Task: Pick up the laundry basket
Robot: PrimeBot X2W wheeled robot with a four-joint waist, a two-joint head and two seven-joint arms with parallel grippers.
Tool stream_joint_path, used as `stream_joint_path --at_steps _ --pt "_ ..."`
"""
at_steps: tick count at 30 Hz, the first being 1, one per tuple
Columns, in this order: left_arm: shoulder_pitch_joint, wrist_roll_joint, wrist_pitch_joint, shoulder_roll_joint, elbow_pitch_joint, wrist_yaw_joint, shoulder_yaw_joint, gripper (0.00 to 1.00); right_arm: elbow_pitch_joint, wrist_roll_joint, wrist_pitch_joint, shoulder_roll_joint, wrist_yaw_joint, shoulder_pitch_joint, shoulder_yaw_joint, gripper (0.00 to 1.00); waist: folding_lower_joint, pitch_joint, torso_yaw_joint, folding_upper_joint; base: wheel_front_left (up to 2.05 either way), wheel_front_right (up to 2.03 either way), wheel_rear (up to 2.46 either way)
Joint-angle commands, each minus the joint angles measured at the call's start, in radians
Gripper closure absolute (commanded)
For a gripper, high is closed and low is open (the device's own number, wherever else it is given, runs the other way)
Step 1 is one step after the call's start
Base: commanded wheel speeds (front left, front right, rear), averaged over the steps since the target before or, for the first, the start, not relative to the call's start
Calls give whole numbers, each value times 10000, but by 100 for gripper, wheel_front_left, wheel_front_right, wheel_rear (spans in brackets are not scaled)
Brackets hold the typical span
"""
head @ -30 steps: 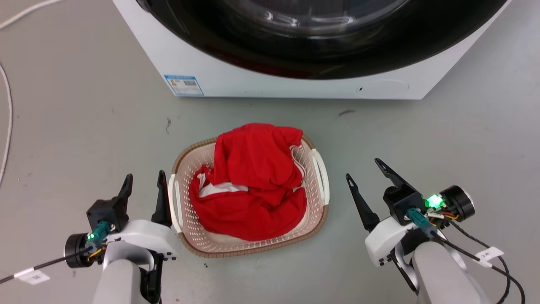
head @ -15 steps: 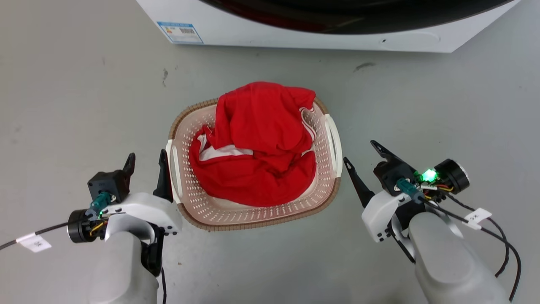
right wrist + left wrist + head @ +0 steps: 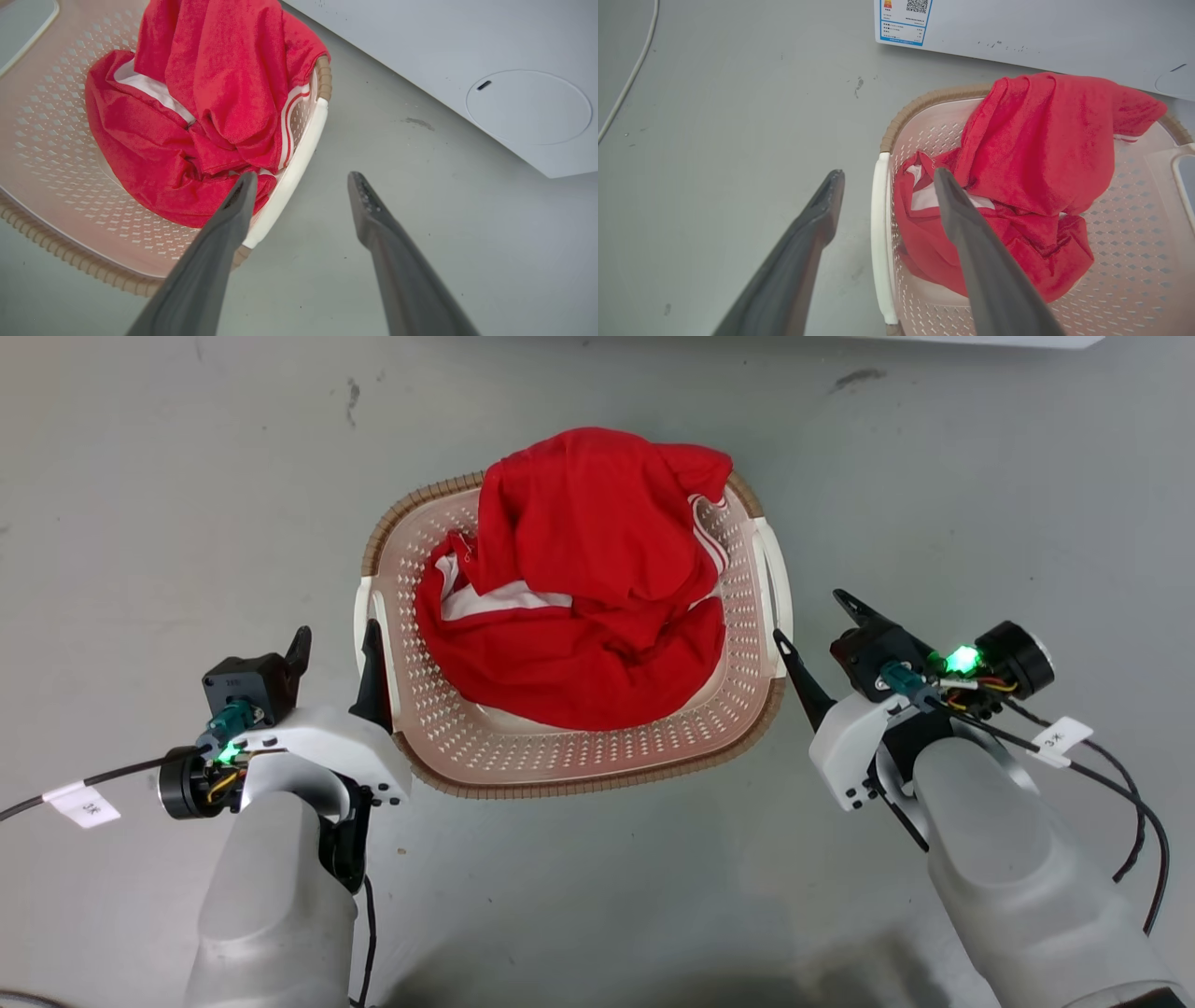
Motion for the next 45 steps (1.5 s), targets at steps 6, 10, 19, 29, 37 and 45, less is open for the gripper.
stream_joint_path --at_steps 6,10,19,29,37,45 --pt "-520 46 -26 57 437 -12 70 0 490 -158 -21 9 -7 -702 36 0 -1 593 72 0 0 0 0" --pt "-755 72 -28 73 659 -20 51 0 661 -247 -21 30 -7 -979 64 0 -1 846 86 0 0 0 0" --pt "-1163 135 -28 64 1241 -28 32 0 1163 -408 -21 91 -7 -1533 141 0 -1 1274 152 0 0 0 0" --pt "-1480 105 -28 27 1689 -33 -175 0 1812 -525 -19 125 -7 -2002 43 0 -1 1593 253 0 0 0 0" --pt "-1657 -44 -28 9 1899 -42 -403 100 2006 -716 -18 115 -10 -2210 -166 100 -1 1705 281 0 0 0 0" --pt "-1735 -198 -23 84 1945 -25 -709 100 2060 -844 -25 132 -2 -2192 -205 100 -1 1580 277 0 0 0 0"
